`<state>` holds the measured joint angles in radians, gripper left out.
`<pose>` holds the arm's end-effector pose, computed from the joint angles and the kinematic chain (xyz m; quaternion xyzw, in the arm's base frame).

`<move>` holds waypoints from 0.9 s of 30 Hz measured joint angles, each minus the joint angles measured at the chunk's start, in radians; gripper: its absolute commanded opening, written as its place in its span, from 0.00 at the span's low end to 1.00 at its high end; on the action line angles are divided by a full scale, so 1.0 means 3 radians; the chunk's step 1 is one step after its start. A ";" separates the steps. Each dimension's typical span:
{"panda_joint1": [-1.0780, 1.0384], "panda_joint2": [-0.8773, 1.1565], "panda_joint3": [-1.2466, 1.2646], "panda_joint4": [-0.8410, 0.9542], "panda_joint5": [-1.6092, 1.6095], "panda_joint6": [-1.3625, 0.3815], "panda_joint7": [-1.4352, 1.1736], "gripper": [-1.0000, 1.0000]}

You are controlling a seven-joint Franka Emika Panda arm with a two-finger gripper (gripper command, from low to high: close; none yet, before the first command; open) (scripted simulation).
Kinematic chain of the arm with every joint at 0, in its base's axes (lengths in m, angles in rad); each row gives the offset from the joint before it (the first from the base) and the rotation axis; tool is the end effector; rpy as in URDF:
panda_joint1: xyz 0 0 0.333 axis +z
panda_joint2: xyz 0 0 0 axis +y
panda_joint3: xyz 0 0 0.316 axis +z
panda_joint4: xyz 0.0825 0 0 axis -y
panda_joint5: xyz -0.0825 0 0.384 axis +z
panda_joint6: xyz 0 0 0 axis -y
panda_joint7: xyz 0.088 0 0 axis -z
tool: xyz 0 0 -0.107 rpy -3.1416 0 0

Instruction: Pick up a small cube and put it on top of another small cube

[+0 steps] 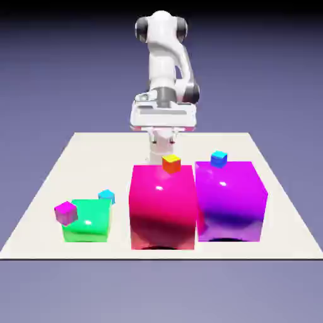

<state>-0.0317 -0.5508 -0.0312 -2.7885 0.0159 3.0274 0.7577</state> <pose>0.3948 -0.0263 0.4598 -0.8432 0.3755 -0.3573 0.1424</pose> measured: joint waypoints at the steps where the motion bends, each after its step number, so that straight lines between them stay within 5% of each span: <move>1: -0.0109 0.0087 -0.0078 0.0040 0.0027 -0.0066 0.0028 0.50; 17: -0.1570 0.2020 -0.1076 0.0273 0.0100 -0.1784 0.0085 0.50; 26: -0.1620 0.2726 -0.0636 0.0189 0.0510 -0.1080 -0.0297 0.50; 27: -0.1625 0.2744 -0.0627 0.0188 0.0521 -0.1062 -0.0305 0.00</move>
<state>-0.5193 0.2725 -0.2194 -2.7320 0.1724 2.7088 0.6663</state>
